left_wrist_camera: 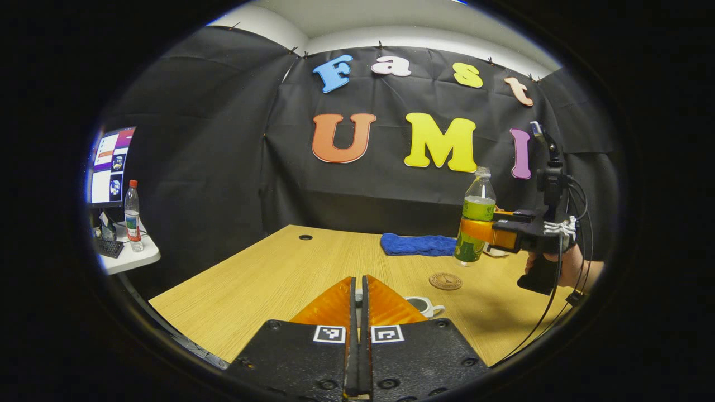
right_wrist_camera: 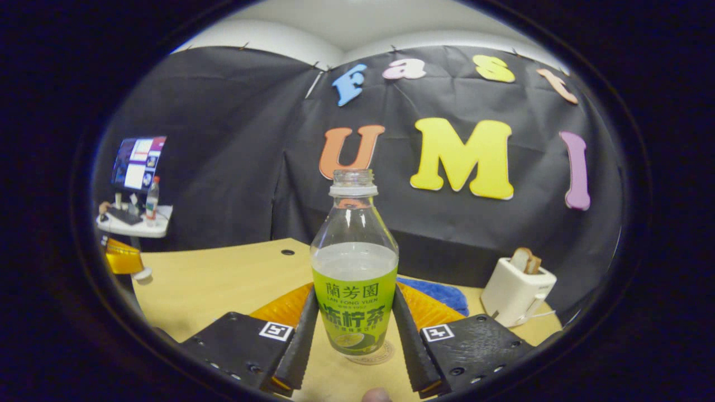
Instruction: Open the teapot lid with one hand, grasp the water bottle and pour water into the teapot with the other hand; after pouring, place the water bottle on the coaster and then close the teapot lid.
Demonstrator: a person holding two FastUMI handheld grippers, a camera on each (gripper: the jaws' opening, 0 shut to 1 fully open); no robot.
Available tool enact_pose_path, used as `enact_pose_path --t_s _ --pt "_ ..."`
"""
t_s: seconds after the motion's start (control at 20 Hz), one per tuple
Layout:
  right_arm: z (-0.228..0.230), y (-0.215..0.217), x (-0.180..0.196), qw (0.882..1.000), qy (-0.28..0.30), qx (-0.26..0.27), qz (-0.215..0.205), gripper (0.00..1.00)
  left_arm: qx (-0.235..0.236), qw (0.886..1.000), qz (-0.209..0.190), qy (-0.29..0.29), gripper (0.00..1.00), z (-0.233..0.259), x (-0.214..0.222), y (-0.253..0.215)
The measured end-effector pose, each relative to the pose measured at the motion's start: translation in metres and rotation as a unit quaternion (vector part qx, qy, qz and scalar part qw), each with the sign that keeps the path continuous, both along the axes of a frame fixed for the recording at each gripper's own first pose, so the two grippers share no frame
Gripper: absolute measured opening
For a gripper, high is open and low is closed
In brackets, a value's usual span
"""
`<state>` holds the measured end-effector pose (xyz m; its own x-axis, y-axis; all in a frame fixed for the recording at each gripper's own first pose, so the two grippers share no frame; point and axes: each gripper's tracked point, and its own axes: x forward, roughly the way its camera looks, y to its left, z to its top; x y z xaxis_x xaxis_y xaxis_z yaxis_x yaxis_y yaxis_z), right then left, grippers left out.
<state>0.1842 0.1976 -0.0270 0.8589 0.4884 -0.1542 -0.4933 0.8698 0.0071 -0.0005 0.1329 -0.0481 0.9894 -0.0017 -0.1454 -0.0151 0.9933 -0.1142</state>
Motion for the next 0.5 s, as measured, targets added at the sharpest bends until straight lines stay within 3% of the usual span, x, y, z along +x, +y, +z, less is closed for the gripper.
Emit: enact_pose_path --t_s 0.25,0.5 --pt "-0.045 -0.030 0.038 0.998 0.041 0.016 -0.040 0.69 0.000 1.000 0.006 0.005 0.03 -0.004 -0.001 0.005" --pt "-0.071 -0.026 0.058 0.998 0.052 -0.006 -0.046 0.69 0.001 1.000 0.006 0.010 0.03 -0.008 0.002 0.007"
